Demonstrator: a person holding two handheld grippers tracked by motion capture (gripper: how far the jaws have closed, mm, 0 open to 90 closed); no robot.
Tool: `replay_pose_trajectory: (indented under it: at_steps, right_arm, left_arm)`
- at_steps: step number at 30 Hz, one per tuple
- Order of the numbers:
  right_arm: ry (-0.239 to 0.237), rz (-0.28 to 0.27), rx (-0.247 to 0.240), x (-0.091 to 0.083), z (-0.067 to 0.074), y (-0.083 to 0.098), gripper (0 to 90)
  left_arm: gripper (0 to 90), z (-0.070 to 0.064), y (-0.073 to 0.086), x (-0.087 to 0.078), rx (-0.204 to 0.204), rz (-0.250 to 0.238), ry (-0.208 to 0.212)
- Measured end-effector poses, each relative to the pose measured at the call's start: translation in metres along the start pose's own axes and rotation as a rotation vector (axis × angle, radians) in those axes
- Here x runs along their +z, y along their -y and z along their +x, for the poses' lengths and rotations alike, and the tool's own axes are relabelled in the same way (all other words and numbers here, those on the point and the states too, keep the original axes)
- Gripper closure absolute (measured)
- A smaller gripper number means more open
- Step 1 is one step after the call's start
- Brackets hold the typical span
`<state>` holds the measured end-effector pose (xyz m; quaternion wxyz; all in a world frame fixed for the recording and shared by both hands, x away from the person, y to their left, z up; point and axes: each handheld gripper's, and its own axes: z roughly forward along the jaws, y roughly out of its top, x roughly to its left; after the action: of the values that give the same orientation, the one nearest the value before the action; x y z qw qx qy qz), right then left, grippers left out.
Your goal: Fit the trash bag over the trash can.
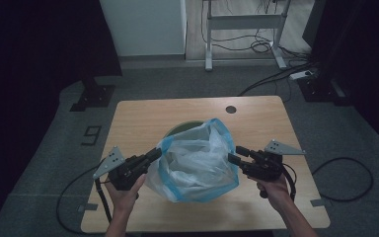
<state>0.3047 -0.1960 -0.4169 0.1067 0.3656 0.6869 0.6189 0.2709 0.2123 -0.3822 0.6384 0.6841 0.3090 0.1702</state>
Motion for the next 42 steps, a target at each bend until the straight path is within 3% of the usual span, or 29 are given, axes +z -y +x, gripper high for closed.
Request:
replay_pose_trajectory:
  at_steps: [1,4,5,6,7,8,9,10,12,17,20,24,31,34,42]
  right_arm:
    - [0.006,0.004,-0.021,0.000,0.003,-0.001,60.2]
    - [0.022,0.004,-0.053,-0.001,0.006,-0.002,65.7]
    - [0.046,0.004,-0.085,-0.002,0.009,-0.003,74.1]
    - [0.046,0.004,-0.085,-0.002,0.009,-0.003,74.1]
    - [0.062,0.012,-0.113,-0.004,0.012,-0.005,80.3]
    - [0.062,0.012,-0.113,-0.004,0.012,-0.005,80.3]
    - [0.099,0.024,-0.161,-0.004,0.019,-0.007,84.9]
    - [0.114,0.030,-0.181,-0.004,0.021,-0.008,86.8]
    - [0.133,0.029,-0.196,-0.004,0.023,-0.009,88.3]
    - [0.181,0.009,-0.169,-0.004,0.015,-0.016,88.9]
    - [0.211,0.003,-0.163,-0.002,0.009,-0.021,88.9]
    - [0.262,0.009,-0.201,0.004,0.006,-0.030,88.9]
    - [0.296,0.027,-0.172,0.020,-0.003,-0.040,88.8]
    - [0.302,0.037,-0.164,0.024,-0.006,-0.040,88.9]
    - [0.319,0.089,-0.097,0.040,-0.025,-0.029,88.8]
  left_arm:
    - [89.8,0.000,0.000,0.000,-0.001,0.001,0.002]
    - [89.8,0.001,0.000,0.001,-0.003,0.001,0.005]
    - [89.8,0.000,0.000,0.002,-0.004,0.001,0.006]
    - [89.8,0.000,0.000,0.002,-0.004,0.001,0.006]
    - [89.8,0.000,0.000,0.002,-0.003,0.000,0.007]
    - [89.8,0.000,0.000,0.002,-0.003,0.000,0.007]
    - [89.8,-0.001,-0.001,0.002,0.000,0.000,0.007]
    - [89.8,0.000,-0.001,0.003,0.001,0.000,0.006]
    - [89.8,0.000,-0.003,0.003,0.003,-0.002,0.000]
    - [89.8,0.006,-0.008,0.003,0.007,-0.003,-0.018]
    - [89.8,0.017,-0.012,0.006,0.006,0.004,-0.045]
    - [89.8,0.029,-0.014,0.009,-0.006,0.015,-0.072]
    - [89.9,0.062,-0.012,0.022,-0.057,0.046,-0.133]
    - [89.8,0.067,-0.010,0.024,-0.066,0.055,-0.141]
    - [89.8,0.087,0.006,0.041,-0.118,0.150,-0.182]
